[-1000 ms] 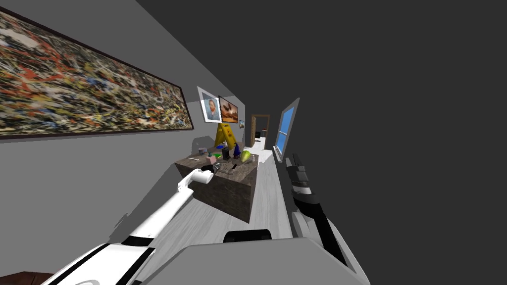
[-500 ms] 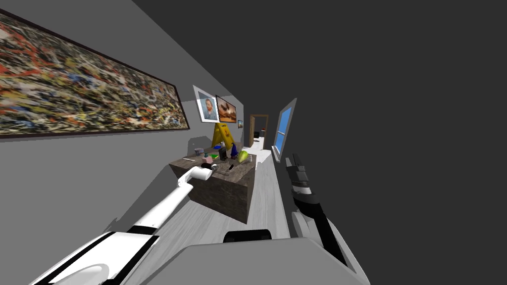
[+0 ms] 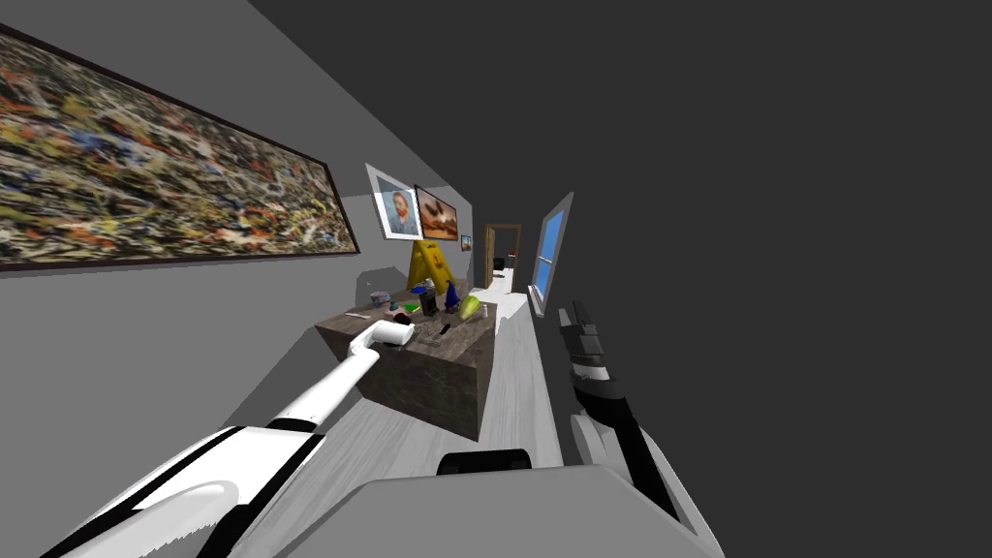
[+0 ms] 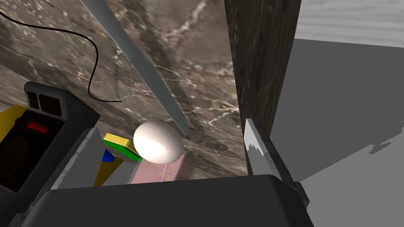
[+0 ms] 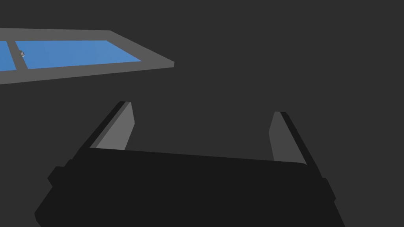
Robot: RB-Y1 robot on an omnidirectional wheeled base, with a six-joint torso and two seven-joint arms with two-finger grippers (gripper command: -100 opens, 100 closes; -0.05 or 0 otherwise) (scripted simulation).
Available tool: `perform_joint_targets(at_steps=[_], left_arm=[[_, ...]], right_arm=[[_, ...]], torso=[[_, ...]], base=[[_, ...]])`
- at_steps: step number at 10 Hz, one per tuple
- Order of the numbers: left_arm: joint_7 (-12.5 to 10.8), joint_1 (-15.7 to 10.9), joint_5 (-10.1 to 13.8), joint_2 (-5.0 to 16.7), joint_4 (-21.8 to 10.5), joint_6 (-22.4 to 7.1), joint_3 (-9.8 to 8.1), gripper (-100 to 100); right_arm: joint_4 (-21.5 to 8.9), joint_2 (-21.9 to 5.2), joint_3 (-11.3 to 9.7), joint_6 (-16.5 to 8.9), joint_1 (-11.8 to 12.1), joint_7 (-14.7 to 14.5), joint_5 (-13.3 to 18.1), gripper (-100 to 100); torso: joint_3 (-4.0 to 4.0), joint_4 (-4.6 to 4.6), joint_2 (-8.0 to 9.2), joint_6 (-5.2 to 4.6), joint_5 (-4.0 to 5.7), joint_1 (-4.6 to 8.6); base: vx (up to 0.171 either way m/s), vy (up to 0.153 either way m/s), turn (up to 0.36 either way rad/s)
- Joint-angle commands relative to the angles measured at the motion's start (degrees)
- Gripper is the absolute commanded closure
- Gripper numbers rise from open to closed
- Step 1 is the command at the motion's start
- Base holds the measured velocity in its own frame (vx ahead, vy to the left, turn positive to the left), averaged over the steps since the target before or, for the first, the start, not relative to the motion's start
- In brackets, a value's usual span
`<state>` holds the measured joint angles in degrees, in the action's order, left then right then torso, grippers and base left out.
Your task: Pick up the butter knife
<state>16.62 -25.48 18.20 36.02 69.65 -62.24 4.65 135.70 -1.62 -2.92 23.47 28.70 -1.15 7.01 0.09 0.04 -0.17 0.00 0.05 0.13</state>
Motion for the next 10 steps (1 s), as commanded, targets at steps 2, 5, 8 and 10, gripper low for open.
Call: perform_joint_targets(at_steps=[2,5,8,10], left_arm=[[-0.1,-2.1,1.1,0.9,-3.9,-3.9,0.01,-100],[-0.1,-3.6,1.8,1.4,-6.4,-6.5,0.04,-100],[-0.2,-6.3,3.2,2.5,-10.8,-10.6,0.12,-100],[-0.3,-8.6,4.4,3.5,-14.5,-13.8,0.21,-100]], right_arm=[[0.0,0.0,0.0,0.0,0.0,0.0,0.0,0],[0.0,0.0,0.0,0.0,0.0,0.0,0.0,0],[0.0,0.0,0.0,0.0,0.0,0.0,0.0,0],[0.0,0.0,0.0,0.0,0.0,0.0,0.0,0]], torso=[[0.0,0.0,0.02,0.02,-0.01,-0.03],[-0.01,0.0,0.02,0.0,0.0,0.01],[-0.01,0.0,0.02,0.03,-0.01,-0.03],[0.02,0.01,-0.03,0.0,0.01,0.04]], base=[[0.024,-0.044,-0.052],[0.024,-0.042,-0.054],[0.029,-0.038,-0.066],[0.051,-0.056,-0.1]])
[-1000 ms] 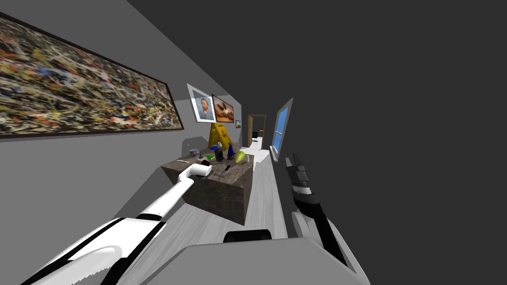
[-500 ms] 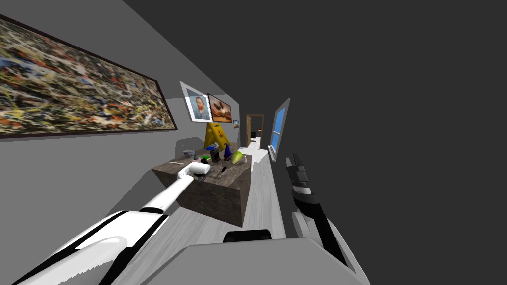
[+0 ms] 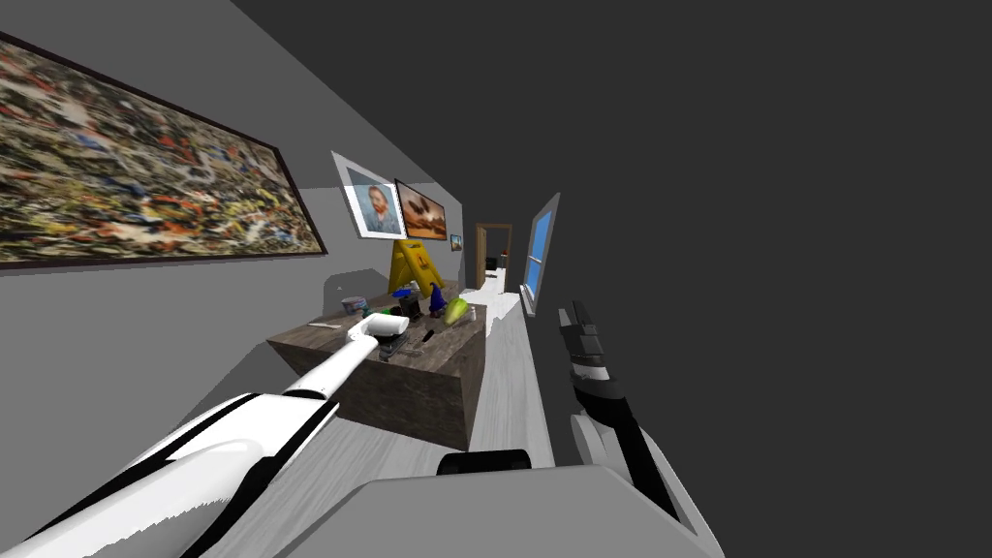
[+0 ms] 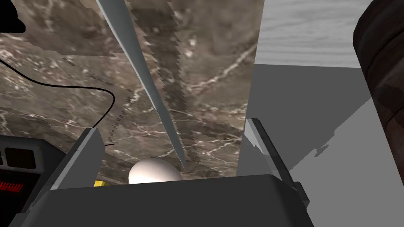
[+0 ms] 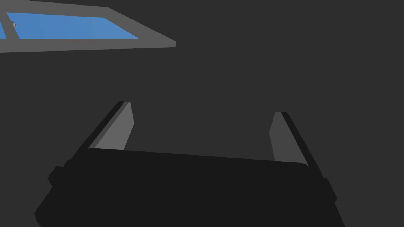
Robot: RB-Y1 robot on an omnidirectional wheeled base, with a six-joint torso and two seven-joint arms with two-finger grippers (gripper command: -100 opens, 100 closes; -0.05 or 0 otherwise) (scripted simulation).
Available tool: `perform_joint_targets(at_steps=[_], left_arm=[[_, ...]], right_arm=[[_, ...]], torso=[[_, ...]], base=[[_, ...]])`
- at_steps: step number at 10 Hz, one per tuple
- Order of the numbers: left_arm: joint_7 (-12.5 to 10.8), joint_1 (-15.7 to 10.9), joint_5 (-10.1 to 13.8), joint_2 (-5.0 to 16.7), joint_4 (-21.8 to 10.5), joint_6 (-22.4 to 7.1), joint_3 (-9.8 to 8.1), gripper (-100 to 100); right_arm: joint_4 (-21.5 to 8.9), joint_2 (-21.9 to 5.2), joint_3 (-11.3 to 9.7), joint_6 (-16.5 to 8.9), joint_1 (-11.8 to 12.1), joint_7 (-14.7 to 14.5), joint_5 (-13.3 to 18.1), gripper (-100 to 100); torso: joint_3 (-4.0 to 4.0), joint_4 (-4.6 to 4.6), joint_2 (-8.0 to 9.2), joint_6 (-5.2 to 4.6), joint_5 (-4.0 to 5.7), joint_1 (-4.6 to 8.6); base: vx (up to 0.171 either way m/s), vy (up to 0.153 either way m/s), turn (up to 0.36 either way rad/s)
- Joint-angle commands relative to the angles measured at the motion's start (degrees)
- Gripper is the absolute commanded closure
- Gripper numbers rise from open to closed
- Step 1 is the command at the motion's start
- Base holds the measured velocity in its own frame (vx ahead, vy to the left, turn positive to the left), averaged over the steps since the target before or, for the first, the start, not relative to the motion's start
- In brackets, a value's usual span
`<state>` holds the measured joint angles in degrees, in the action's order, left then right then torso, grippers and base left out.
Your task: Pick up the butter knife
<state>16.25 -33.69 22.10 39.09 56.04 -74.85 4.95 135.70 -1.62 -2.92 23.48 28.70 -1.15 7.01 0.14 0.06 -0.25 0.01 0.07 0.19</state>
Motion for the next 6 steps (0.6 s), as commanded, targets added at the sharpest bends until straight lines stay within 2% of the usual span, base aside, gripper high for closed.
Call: perform_joint_targets(at_steps=[1,3,6], left_arm=[[0.0,-1.4,1.0,1.0,-2.5,-2.9,-0.05,-100],[0.0,-3.0,1.8,1.9,-4.9,-5.6,0.04,-100],[0.0,-4.6,2.6,2.9,-7.2,-8.0,0.11,-100]], right_arm=[[0.0,0.0,0.0,0.0,0.0,0.0,0.0,0],[0.0,0.0,0.0,0.0,0.0,0.0,0.0,0],[0.0,0.0,0.0,0.0,0.0,0.0,0.0,0]], torso=[[0.0,0.0,0.0,0.0,0.0,0.0],[-0.01,0.0,0.03,0.01,0.0,0.0],[-0.03,-0.01,0.07,0.03,-0.03,-0.1]], base=[[0.053,-0.056,-0.094],[0.049,-0.052,-0.074],[0.038,-0.029,-0.04]])
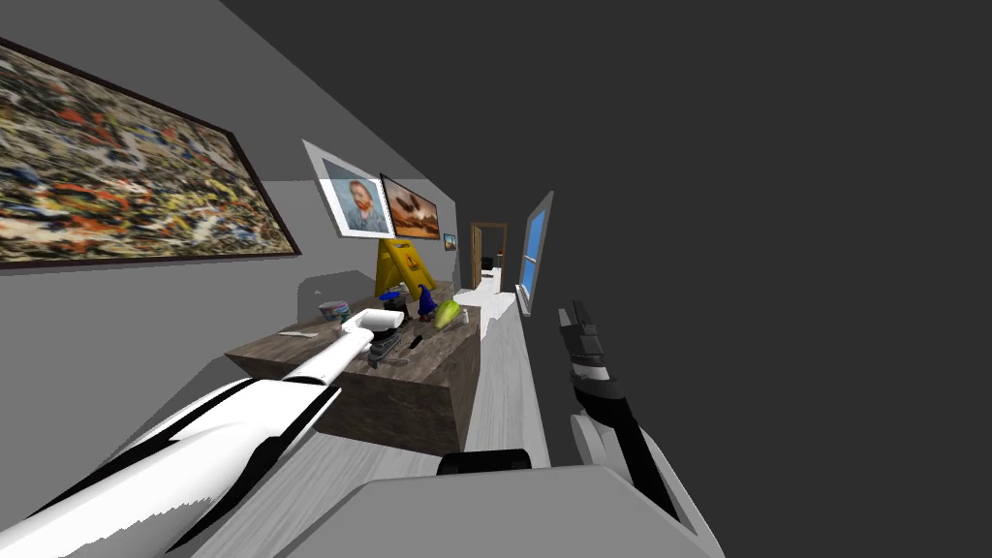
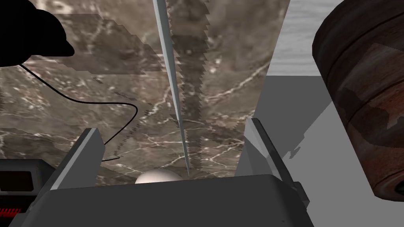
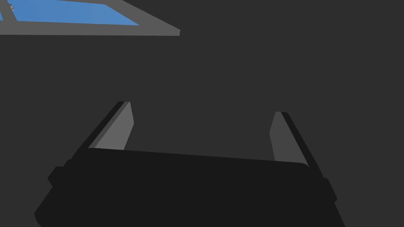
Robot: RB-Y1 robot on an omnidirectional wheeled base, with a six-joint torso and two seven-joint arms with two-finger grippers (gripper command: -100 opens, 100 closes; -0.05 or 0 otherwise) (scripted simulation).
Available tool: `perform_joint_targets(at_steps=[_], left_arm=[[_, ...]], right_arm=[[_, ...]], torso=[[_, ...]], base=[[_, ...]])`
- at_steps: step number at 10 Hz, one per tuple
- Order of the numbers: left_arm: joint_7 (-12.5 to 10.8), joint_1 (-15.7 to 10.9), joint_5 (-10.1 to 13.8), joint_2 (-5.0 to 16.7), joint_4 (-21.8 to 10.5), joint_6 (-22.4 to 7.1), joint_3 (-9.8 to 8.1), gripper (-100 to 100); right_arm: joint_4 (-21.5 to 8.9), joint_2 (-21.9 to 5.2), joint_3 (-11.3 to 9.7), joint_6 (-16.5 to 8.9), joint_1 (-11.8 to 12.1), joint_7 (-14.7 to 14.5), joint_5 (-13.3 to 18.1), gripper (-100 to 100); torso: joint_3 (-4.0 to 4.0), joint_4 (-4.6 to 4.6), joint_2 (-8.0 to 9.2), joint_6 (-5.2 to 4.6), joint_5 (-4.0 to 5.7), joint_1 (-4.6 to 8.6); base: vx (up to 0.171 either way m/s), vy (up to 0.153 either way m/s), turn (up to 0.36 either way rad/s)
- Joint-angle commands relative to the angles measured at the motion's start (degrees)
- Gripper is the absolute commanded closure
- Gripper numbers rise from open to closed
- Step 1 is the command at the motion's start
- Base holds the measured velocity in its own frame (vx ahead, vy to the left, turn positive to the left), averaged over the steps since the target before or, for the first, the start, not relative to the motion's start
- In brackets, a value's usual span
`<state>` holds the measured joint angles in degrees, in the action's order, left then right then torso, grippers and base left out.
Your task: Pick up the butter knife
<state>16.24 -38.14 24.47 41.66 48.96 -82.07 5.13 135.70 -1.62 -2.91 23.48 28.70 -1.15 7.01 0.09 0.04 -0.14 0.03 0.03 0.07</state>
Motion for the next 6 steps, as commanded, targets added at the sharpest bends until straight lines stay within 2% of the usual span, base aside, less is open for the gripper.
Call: perform_joint_targets(at_steps=[1,2,3,4,5,6], left_arm=[[0.0,0.0,0.0,0.0,0.0,0.0,0.0,-100],[-0.1,0.0,0.0,0.0,0.0,-0.2,0.0,0],[-0.2,0.7,-0.5,-0.8,-0.9,1.4,-0.01,-100],[-0.3,1.1,-0.8,-1.2,-1.4,2.4,-0.02,-100],[-0.2,0.4,-0.6,-1.0,-1.5,1.7,0.09,-100],[-0.2,0.5,-0.7,-1.1,-1.5,1.9,0.08,100]], right_arm=[[0.0,0.0,0.0,0.0,0.0,0.0,0.0,0],[0.0,0.0,0.0,0.0,0.0,0.0,0.0,0],[0.0,0.0,0.0,0.0,0.0,0.0,0.0,0],[0.0,0.0,0.0,0.0,0.0,0.0,0.0,0],[0.0,0.0,0.0,0.0,0.0,0.0,0.0,0],[0.0,0.0,0.0,0.0,0.0,0.0,0.0,0]], torso=[[0.0,0.0,0.0,0.0,0.0,0.0],[-0.05,-0.02,0.08,0.01,-0.02,-0.07],[-0.07,-0.03,0.12,0.01,-0.03,-0.1],[-0.07,-0.02,0.13,0.0,-0.04,-0.13],[-0.08,-0.03,0.15,0.01,-0.05,-0.16],[-0.09,-0.03,0.14,0.02,-0.04,-0.14]], base=[[0.002,-0.007,0.011],[0.0,0.0,0.0],[-0.004,0.007,-0.02],[-0.006,0.014,-0.034],[-0.003,0.006,-0.007],[0.0,0.0,0.0]])
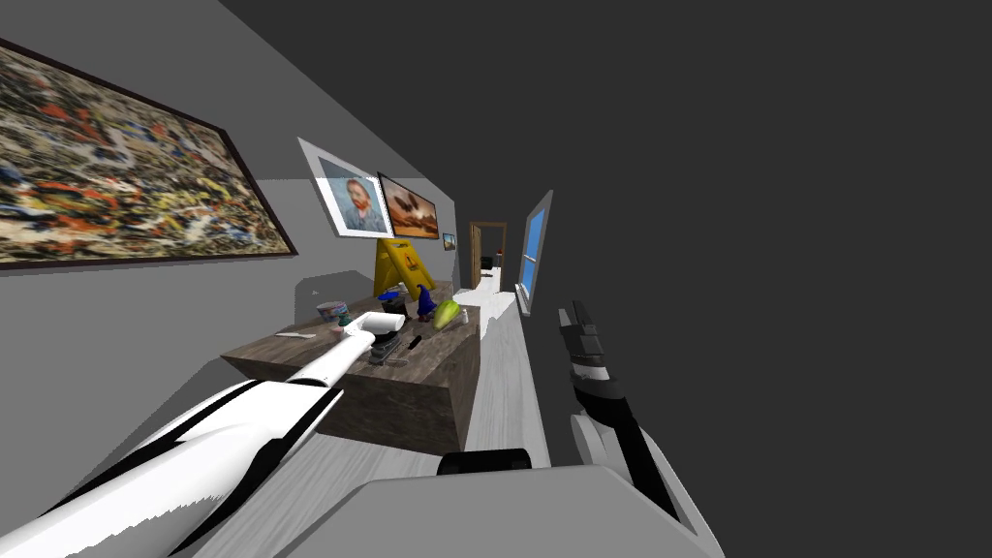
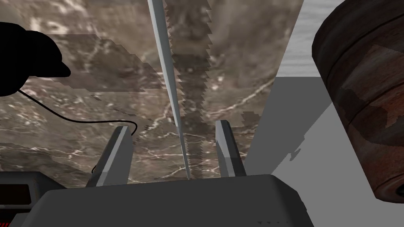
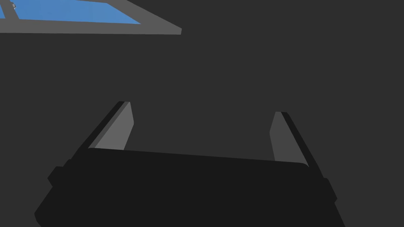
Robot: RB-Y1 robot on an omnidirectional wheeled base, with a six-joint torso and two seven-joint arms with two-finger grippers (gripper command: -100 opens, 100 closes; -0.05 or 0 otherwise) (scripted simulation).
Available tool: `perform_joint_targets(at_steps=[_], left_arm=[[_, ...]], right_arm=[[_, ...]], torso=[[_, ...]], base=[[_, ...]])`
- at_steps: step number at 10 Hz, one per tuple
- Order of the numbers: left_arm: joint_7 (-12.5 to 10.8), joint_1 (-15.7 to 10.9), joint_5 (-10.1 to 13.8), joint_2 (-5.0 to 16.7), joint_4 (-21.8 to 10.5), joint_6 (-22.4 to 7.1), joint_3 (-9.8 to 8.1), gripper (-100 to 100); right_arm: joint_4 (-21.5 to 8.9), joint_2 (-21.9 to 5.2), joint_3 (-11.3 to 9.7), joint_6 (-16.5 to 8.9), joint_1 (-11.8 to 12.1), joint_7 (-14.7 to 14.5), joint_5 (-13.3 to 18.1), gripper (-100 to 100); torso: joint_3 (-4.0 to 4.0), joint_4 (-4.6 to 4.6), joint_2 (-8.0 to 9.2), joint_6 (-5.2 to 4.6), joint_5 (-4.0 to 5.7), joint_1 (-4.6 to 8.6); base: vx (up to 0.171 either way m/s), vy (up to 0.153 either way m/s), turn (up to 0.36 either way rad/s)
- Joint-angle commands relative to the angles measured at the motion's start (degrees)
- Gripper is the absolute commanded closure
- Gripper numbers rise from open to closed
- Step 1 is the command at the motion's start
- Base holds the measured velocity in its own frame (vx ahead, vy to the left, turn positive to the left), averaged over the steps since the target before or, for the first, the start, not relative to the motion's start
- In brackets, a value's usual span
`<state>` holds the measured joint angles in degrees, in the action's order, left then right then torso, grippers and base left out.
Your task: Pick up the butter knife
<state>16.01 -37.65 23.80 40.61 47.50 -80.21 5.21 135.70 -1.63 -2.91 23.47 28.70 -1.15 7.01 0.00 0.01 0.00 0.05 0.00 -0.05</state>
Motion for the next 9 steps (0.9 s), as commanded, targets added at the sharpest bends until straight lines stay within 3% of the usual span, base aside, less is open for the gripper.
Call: perform_joint_targets(at_steps=[1,4,5,6,9], left_arm=[[0.0,0.0,0.0,0.0,0.0,0.0,0.0,100],[0.0,0.0,0.0,0.0,0.0,0.0,0.0,100],[0.0,0.0,0.0,0.0,0.0,0.0,0.0,0],[-0.4,-0.7,1.0,0.6,-0.5,-1.8,-1.07,-100],[-1.0,-1.5,2.6,1.4,-1.3,-4.7,-2.56,-100]], right_arm=[[0.0,0.0,0.0,0.0,0.0,0.0,0.0,0],[0.0,0.0,0.0,0.0,0.0,0.0,0.0,0],[0.0,0.0,0.0,0.0,0.0,0.0,0.0,0],[0.0,0.0,0.0,0.0,0.0,0.0,0.0,0],[0.0,0.0,0.0,0.0,0.0,0.0,0.0,0]], torso=[[0.0,0.0,0.0,0.0,0.0,0.0],[0.0,0.0,0.0,0.0,0.0,0.01],[0.0,0.0,0.0,0.0,0.0,0.01],[0.0,0.0,0.0,0.0,0.0,0.01],[-0.21,-0.08,0.36,0.02,-0.07,-0.36]], base=[[0.0,0.0,0.0],[0.0,0.0,0.0],[0.0,0.0,0.0],[-0.058,0.05,-0.018],[-0.095,0.085,-0.028]])
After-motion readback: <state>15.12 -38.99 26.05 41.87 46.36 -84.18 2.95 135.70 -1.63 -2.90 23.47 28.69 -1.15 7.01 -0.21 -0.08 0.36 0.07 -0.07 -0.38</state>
